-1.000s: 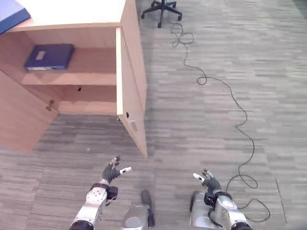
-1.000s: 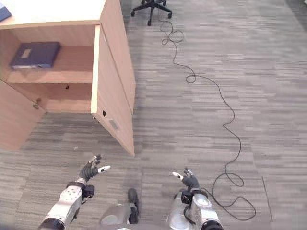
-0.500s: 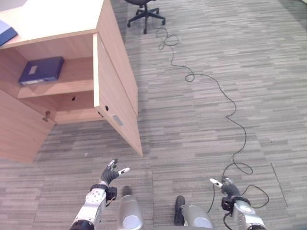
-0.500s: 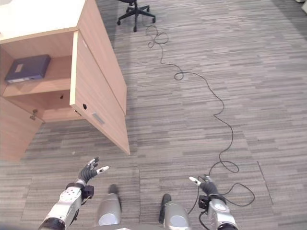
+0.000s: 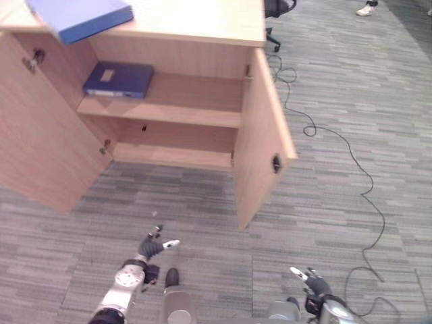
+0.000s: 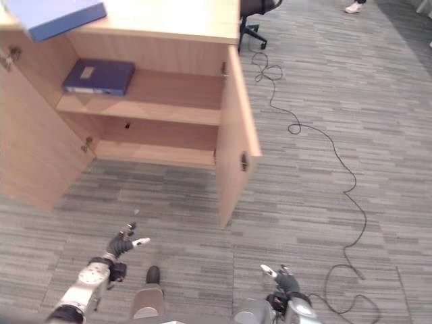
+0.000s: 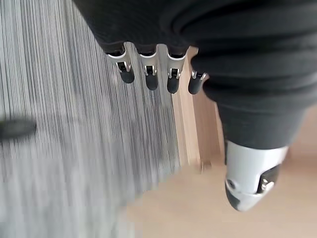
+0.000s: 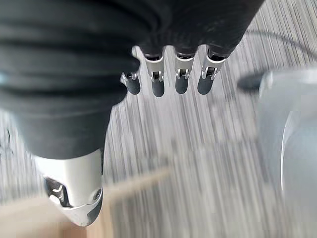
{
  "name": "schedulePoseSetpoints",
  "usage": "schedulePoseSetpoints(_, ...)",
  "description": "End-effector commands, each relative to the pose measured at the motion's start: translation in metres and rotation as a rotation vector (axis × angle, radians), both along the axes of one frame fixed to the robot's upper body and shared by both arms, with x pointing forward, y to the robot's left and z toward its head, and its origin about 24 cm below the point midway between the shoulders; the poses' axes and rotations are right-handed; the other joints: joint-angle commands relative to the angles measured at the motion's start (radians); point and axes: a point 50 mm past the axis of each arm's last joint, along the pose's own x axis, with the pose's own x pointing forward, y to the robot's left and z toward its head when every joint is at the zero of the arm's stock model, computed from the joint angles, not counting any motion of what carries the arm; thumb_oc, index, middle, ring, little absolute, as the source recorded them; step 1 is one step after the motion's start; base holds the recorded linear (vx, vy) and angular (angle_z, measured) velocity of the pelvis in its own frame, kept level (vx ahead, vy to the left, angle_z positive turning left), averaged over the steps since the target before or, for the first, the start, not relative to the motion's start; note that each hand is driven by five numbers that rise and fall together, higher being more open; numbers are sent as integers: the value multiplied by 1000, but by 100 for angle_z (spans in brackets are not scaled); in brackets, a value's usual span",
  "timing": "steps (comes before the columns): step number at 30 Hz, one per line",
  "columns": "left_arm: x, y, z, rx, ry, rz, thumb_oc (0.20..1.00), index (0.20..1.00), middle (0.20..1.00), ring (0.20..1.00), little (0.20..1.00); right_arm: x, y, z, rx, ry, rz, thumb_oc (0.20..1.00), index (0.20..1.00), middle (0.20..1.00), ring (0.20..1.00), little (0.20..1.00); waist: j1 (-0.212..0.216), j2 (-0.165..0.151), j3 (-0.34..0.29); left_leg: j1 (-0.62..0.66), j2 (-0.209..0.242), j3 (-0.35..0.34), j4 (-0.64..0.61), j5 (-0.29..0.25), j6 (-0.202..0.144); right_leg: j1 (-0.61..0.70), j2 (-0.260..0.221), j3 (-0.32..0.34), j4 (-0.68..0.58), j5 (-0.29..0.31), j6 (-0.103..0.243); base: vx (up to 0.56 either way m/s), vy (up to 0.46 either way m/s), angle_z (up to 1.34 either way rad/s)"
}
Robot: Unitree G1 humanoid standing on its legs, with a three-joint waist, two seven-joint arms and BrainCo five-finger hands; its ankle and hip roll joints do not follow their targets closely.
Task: Put the empty folder in the office cabinet
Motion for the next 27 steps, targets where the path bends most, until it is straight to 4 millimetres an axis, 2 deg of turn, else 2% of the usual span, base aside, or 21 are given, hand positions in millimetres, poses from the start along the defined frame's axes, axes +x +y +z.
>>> schedulePoseSetpoints(1,20,-29,22,-102,-165,-51,1000,1000,1000,1000,1000,29,-33,22,-87,-111,-6,1000,1000,1000,1000,1000,-27,105,72,146,89,-63,-241,49,1,3,150,2,129,-349,173,44,617,-8)
schedulePoseSetpoints(3,19,-28,20,-105,-158,-39,1000,1000,1000,1000,1000,30,-32,23,-89,-116,9,1000,1000,1000,1000,1000,-20,121,79,182,32,-40,-302,69,33,-14,235,-88,167,-451,148,25,442,20)
schedulePoseSetpoints(4,16,-28,18,-117,-149,-11,1000,1000,1000,1000,1000,32,-28,23,-94,-119,37,1000,1000,1000,1000,1000,-11,118,90,220,-14,-16,-352,79,47,-41,342,-176,161,-544,126,13,391,17)
schedulePoseSetpoints(5,17,-28,18,-118,-149,-11,1000,1000,1000,1000,1000,33,-28,23,-94,-120,38,1000,1000,1000,1000,1000,-11,121,89,218,-11,-17,-353,82,46,-40,346,-177,155,-538,124,45,381,-13)
schedulePoseSetpoints(6,17,-28,17,-121,-150,2,1000,1000,1000,1000,1000,35,-28,24,-96,-128,49,1000,1000,1000,1000,1000,-5,105,100,220,-56,-3,-345,72,52,-39,425,-207,93,-569,115,38,145,-22)
schedulePoseSetpoints(7,17,-28,17,-120,-150,2,1000,1000,1000,1000,1000,35,-28,24,-95,-127,49,1000,1000,1000,1000,1000,-6,105,102,222,-55,-4,-343,70,51,-33,426,-208,89,-570,115,45,177,2)
schedulePoseSetpoints(8,17,-29,18,-130,-156,4,1000,1000,1000,1000,1000,33,-28,23,-98,-119,47,1000,1000,1000,1000,1000,11,96,104,223,-74,3,-342,63,52,-21,410,-253,56,-565,105,36,14,7)
schedulePoseSetpoints(9,16,-33,15,-137,-145,-6,1000,1000,1000,1000,1000,30,-30,21,-103,-104,41,1000,1000,1000,1000,1000,18,90,96,223,-90,7,-346,60,51,18,397,-285,-7,-574,80,87,22,-2)
schedulePoseSetpoints(10,16,-40,13,-160,-146,-6,1000,1000,1000,1000,1000,26,-34,19,-104,-91,21,1000,1000,1000,1000,1000,6,91,96,224,-104,8,-333,46,37,44,406,-218,-78,-584,71,76,-7,1)
schedulePoseSetpoints(11,16,-40,13,-161,-147,-6,1000,1000,1000,1000,1000,26,-34,20,-104,-92,21,1000,1000,1000,1000,1000,7,92,94,220,-103,8,-333,49,37,42,407,-218,-84,-577,71,69,17,14)
schedulePoseSetpoints(12,18,-42,15,-174,-161,-3,1000,1000,1000,1000,1000,28,-37,20,-110,-91,19,1000,1000,1000,1000,1000,2,90,94,205,-108,11,-298,41,27,53,405,-183,-130,-562,71,8,19,11)
schedulePoseSetpoints(13,19,-45,15,-195,-168,-5,1000,1000,1000,1000,1000,28,-39,21,-119,-90,21,1000,1000,1000,1000,1000,2,87,100,183,-109,18,-244,33,16,65,393,-173,-158,-548,65,8,42,5)
schedulePoseSetpoints(14,21,-51,17,-219,-177,-15,1000,1000,1000,1000,1000,31,-44,25,-138,-106,32,1000,1000,1000,1000,1000,0,84,114,131,-104,25,-122,38,-7,88,374,-153,-183,-547,46,-16,32,-3)
schedulePoseSetpoints(16,21,-53,16,-227,-176,-17,1000,1000,1000,1000,1000,32,-46,26,-145,-102,43,1000,1000,1000,1000,1000,3,89,118,111,-101,5,-85,49,-14,95,380,-140,-185,-553,36,16,35,2)
schedulePoseSetpoints(18,22,-55,15,-220,-171,-27,1000,1000,1000,1000,1000,32,-53,28,-166,-100,33,1000,1000,1000,1000,1000,-6,90,120,84,-59,-5,-68,56,-21,110,356,-135,-183,-567,42,87,112,-3)
schedulePoseSetpoints(19,21,-56,14,-212,-163,-35,1000,1000,1000,1000,1000,30,-56,28,-169,-94,24,1000,1000,1000,1000,1000,-11,94,111,94,-13,6,-107,64,-19,114,340,-139,-174,-582,47,188,262,16)
schedulePoseSetpoints(20,20,-55,14,-206,-159,-40,1000,1000,1000,1000,1000,25,-62,28,-177,-87,4,1000,1000,1000,1000,1000,-26,107,94,117,70,35,-176,115,-26,110,322,-149,-159,-596,57,220,299,33)
schedulePoseSetpoints(22,18,-55,12,-196,-150,-37,1000,1000,1000,1000,1000,21,-65,28,-184,-77,-3,1000,1000,1000,1000,1000,-38,122,80,139,138,47,-260,171,-41,101,304,-143,-133,-612,69,219,287,37)
schedulePoseSetpoints(24,17,-53,11,-193,-147,-26,1000,1000,1000,1000,1000,20,-67,28,-190,-74,-3,1000,1000,1000,1000,1000,-39,136,77,152,173,8,-317,203,-58,89,286,-120,-89,-628,87,161,218,17)
schedulePoseSetpoints(26,16,-54,10,-195,-144,-21,1000,1000,1000,1000,1000,19,-67,28,-191,-69,-4,1000,1000,1000,1000,1000,-40,141,76,153,187,-9,-339,220,-67,80,276,-108,-62,-639,93,139,256,-7)
schedulePoseSetpoints(27,16,-54,9,-193,-144,-20,1000,1000,1000,1000,1000,16,-68,26,-191,-56,-5,1000,1000,1000,1000,1000,-41,147,77,135,227,-29,-366,248,-84,75,245,-86,-27,-654,110,165,325,0)
